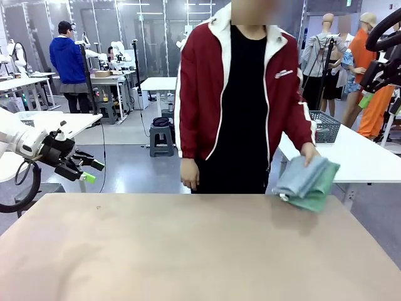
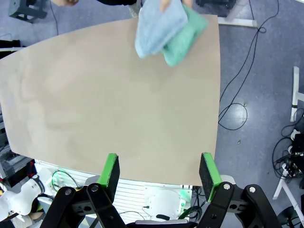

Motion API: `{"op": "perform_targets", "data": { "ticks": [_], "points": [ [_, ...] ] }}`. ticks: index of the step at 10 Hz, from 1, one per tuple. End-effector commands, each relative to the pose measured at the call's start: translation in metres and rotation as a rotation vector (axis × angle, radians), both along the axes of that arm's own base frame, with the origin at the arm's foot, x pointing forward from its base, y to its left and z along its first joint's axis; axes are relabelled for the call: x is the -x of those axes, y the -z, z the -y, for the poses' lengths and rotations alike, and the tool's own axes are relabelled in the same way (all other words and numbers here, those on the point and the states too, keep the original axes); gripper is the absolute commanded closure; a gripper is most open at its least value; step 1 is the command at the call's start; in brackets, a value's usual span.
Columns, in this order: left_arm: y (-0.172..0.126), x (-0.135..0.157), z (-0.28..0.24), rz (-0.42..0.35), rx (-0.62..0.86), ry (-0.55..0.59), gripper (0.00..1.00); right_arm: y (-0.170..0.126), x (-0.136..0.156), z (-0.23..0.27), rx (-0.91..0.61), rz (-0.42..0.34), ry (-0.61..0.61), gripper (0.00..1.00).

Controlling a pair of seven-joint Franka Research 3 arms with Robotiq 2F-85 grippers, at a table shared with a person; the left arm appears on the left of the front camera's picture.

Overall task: Fold the towels and place them in the basket.
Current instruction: Stack the folded Towel with hook on the right side of the table.

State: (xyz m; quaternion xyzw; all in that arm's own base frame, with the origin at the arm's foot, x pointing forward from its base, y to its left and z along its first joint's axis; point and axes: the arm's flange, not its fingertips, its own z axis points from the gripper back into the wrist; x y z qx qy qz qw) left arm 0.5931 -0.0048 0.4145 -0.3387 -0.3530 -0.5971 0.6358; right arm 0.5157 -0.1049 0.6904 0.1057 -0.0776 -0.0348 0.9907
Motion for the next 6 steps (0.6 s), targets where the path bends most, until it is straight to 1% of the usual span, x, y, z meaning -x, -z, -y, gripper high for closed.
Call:
{"op": "perform_targets", "data": {
  "ticks": [1, 6],
  "points": [
    [-0.0012, 0.0013, 0.0008, 0.004, -0.002, -0.003, 0.0, -0.0005, -0.0011, -0.0016, -0.004, -0.001, 0.006, 0.16],
    [-0.0012, 0.0013, 0.0008, 0.004, -0.002, -0.003, 0.0, -0.0005, -0.0011, -0.0016, -0.004, -0.001, 0.006, 0.16]
  ]
}}
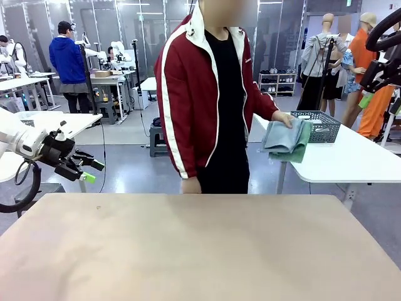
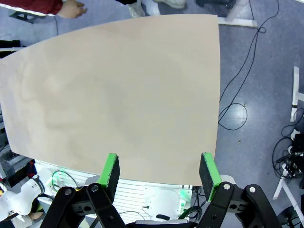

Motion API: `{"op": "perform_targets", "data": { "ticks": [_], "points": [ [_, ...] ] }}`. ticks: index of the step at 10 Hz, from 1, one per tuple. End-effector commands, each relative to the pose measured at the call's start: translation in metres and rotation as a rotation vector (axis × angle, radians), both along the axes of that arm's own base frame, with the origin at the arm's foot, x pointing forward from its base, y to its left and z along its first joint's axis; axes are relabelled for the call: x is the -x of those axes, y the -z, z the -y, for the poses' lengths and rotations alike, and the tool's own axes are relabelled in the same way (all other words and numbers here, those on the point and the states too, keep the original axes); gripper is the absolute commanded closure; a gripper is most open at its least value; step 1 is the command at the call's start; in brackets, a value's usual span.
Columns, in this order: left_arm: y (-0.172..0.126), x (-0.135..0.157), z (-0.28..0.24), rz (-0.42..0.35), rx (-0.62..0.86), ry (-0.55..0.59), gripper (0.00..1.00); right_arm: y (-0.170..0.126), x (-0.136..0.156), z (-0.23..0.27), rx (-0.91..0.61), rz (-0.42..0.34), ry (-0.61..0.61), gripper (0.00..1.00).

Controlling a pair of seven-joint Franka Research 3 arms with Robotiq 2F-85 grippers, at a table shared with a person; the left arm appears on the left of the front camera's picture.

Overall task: Fold the towels and place them in the basket.
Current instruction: Stack the folded Towel with hook on the right side of the table.

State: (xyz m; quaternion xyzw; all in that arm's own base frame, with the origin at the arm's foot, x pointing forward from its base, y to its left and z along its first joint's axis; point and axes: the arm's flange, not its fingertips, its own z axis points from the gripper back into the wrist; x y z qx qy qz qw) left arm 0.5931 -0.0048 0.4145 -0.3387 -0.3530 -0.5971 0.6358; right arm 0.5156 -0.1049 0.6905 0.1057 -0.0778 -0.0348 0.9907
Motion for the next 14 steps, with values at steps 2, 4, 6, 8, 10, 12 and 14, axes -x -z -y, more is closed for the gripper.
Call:
{"op": "perform_targets", "data": {
  "ticks": [2, 4, 6, 8, 10, 12, 14],
  "points": [
    [-0.0012, 0.0013, 0.0008, 0.004, -0.002, -0.003, 0.0, -0.0004, -0.0011, -0.0016, -0.004, -0.001, 0.006, 0.16],
    [-0.0012, 0.0013, 0.0008, 0.004, -0.002, -0.003, 0.0, -0.0004, -0.0011, -0.0016, -0.004, -0.001, 0.006, 0.16],
    [-0.0012, 0.0013, 0.0008, 0.004, -0.002, -0.003, 0.0, -0.0004, -0.0011, -0.0016, -0.004, -0.001, 0.006, 0.16],
    [-0.0012, 0.0013, 0.0008, 0.004, -0.002, -0.003, 0.0, -0.0004, -0.0011, -0.0016, -0.004, -0.001, 0.006, 0.16],
    [-0.0012, 0.0013, 0.0008, 0.004, -0.002, -0.003, 0.0, -0.0004, -0.0011, -0.0016, -0.004, -0.001, 0.006, 0.16],
    [-0.0012, 0.0013, 0.0008, 0.004, -0.002, -0.003, 0.0, -0.0004, -0.0011, -0.0016, -0.004, -0.001, 0.006, 0.16],
    [-0.0012, 0.0013, 0.0008, 0.004, -0.002, -0.003, 0.0, -0.0004, -0.0011, -0.0016, -0.004, -0.001, 0.006, 0.16]
  ]
}}
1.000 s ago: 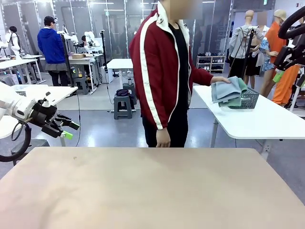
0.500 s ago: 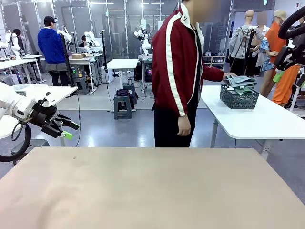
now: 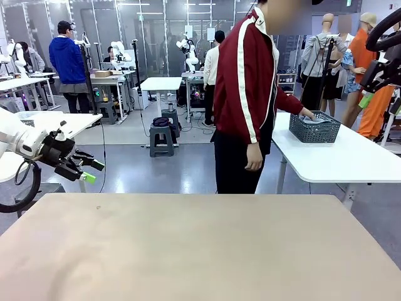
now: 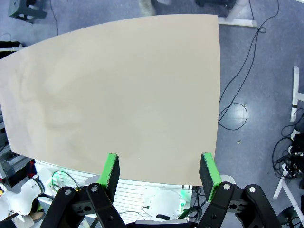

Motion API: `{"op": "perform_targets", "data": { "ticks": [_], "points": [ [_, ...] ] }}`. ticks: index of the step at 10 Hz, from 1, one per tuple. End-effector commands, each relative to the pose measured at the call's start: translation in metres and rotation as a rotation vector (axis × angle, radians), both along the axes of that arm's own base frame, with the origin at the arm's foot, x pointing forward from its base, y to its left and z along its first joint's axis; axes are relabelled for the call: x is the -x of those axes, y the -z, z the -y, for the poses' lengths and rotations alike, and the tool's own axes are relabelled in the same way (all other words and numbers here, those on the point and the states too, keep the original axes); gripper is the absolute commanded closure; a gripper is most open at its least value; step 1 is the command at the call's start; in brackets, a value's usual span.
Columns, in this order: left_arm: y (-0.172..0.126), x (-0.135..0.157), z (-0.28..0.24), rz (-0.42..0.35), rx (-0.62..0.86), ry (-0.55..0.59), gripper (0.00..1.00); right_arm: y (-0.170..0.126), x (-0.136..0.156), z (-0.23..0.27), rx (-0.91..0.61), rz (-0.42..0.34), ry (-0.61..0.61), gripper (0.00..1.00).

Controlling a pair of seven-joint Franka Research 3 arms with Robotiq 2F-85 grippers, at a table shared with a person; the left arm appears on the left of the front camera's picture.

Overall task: Fold the towels and place them in the basket.
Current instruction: Stack the folded Towel with hook on the right side of the table.

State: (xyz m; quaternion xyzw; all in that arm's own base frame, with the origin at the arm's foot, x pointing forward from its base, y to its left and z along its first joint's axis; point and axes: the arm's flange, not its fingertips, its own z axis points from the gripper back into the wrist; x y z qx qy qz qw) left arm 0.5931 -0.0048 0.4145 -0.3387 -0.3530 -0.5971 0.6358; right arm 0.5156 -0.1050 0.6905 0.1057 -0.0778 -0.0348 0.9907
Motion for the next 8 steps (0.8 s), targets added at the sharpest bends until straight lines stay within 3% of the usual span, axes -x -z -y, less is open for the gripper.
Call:
{"op": "perform_targets", "data": {
  "ticks": [1, 8],
  "points": [
    [-0.0012, 0.0013, 0.0008, 0.004, -0.002, -0.003, 0.0, -0.0004, -0.0011, -0.0017, -0.004, -0.001, 0.006, 0.16],
    [-0.0012, 0.0013, 0.0008, 0.004, -0.002, -0.003, 0.0, -0.0004, -0.0011, -0.0017, -0.004, -0.001, 0.006, 0.16]
  ]
}}
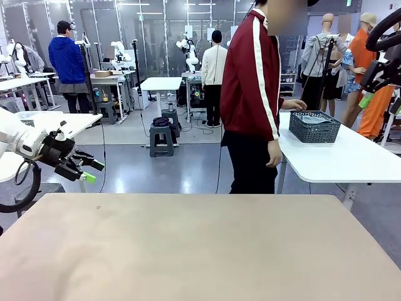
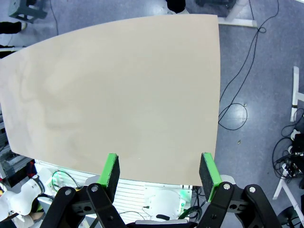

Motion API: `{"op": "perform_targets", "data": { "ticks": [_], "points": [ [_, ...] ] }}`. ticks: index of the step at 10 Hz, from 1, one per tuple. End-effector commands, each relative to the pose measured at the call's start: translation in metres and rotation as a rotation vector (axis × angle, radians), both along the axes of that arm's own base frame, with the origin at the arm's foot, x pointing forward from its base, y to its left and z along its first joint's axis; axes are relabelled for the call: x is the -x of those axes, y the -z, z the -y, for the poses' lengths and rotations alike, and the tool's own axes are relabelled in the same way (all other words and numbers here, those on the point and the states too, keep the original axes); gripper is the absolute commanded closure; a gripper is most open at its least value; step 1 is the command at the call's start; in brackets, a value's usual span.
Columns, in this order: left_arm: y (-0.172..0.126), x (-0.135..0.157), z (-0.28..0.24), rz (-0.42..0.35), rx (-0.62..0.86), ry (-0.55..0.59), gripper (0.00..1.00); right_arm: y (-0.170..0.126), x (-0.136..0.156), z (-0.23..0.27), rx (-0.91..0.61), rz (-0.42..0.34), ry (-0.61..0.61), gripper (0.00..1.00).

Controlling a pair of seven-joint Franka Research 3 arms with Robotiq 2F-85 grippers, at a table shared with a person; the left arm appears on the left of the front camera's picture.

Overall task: Fold the towels and place them in the basket.
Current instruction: Stack the folded Towel with hook on the right side of the table.

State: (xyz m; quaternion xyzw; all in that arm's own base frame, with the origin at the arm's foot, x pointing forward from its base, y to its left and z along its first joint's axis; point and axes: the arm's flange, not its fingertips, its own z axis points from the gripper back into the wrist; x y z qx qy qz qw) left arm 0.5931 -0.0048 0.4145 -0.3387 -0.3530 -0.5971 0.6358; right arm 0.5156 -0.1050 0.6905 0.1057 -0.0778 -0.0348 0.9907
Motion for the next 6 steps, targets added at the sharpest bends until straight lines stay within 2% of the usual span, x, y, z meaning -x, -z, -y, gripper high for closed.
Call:
{"op": "perform_targets", "data": {
  "ticks": [1, 6],
  "points": [
    [-0.0012, 0.0013, 0.0008, 0.004, -0.002, -0.003, 0.0, -0.0004, -0.0011, -0.0017, -0.004, -0.001, 0.006, 0.16],
    [-0.0012, 0.0013, 0.0008, 0.004, -0.002, -0.003, 0.0, -0.0004, -0.0011, -0.0017, -0.004, -0.001, 0.006, 0.16]
  ]
}}
